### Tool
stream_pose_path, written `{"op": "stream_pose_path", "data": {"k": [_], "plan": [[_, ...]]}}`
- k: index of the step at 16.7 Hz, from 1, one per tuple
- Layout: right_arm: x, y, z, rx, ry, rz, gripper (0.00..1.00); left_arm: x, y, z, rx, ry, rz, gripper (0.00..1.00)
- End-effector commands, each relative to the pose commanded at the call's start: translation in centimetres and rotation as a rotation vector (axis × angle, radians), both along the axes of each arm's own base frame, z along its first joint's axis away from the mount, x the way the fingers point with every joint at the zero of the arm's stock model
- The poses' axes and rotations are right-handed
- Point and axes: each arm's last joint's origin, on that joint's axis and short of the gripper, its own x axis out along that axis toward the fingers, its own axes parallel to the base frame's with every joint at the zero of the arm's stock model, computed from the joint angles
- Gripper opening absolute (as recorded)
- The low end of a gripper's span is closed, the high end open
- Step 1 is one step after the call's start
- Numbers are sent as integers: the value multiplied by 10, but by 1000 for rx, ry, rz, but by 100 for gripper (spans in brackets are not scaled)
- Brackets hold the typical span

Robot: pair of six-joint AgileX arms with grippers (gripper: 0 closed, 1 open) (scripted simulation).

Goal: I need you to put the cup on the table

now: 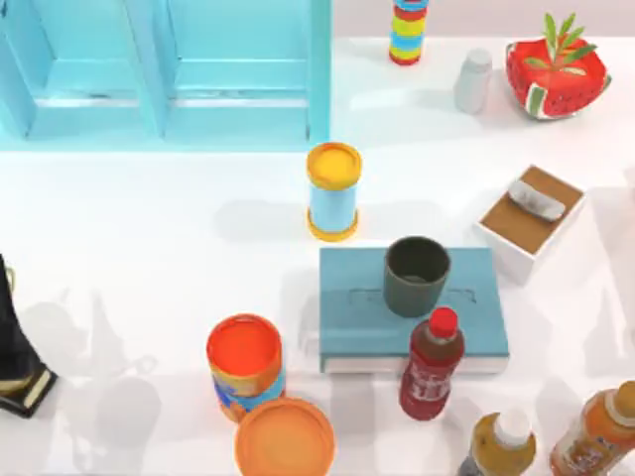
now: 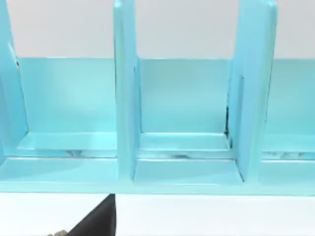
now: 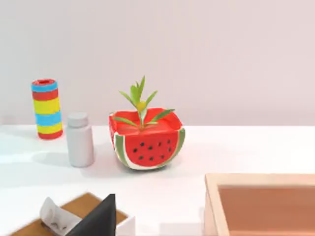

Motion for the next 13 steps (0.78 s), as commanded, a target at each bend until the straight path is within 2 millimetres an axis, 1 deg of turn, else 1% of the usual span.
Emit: {"op": "stream_pose_path", "data": {"k": [4,5,7,9,10,13], "plan": [[0,0,0,0,0,0,100,0,-1,4,-5,23,-13,100],[0,0,0,0,0,0,100,1,-3,8,-10,47,-26,100],[0,0,0,0,0,0,100,2,-7,24,-26,111,-61,100],[0,0,0,0,0,0,100,5,-12,47,-46,183,-101,100],[0,0,0,0,0,0,100,7,-15,63,-59,219,-122,100],[0,0,0,0,0,0,100,19,-29,121,-102,320,-185,100]]}}
